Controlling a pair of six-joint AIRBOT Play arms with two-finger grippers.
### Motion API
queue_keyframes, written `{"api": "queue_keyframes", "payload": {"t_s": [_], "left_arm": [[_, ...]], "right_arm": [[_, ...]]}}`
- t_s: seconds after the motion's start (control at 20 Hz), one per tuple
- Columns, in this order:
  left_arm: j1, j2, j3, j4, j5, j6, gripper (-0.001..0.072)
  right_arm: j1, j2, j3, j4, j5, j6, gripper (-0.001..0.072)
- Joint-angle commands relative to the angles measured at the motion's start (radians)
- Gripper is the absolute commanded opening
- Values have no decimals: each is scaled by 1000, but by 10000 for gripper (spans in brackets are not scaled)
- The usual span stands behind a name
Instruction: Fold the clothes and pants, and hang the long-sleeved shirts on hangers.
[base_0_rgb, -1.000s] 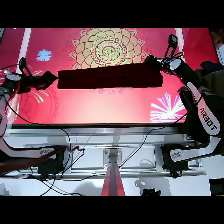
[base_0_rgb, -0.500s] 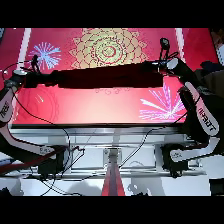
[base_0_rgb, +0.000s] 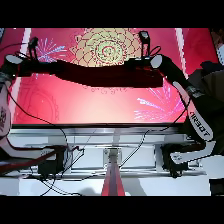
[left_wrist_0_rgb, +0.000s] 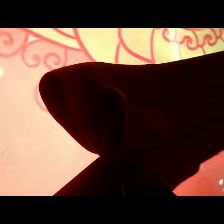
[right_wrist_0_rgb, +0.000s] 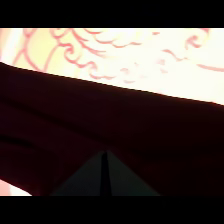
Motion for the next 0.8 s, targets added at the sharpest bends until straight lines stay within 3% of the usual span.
{"api": "queue_keyframes", "payload": {"t_s": [0.0,0.35,0.6,0.75], "left_arm": [[1,224,11,53,-219,-3,8],[1,512,10,109,-246,-3,9],[-2,466,5,122,-225,-3,9],[-40,375,5,37,-224,-3,9]], "right_arm": [[120,-57,84,1,-5,59,18],[445,-286,341,5,54,226,17],[528,-296,391,11,105,261,16],[444,-267,391,-91,134,261,17]]}}
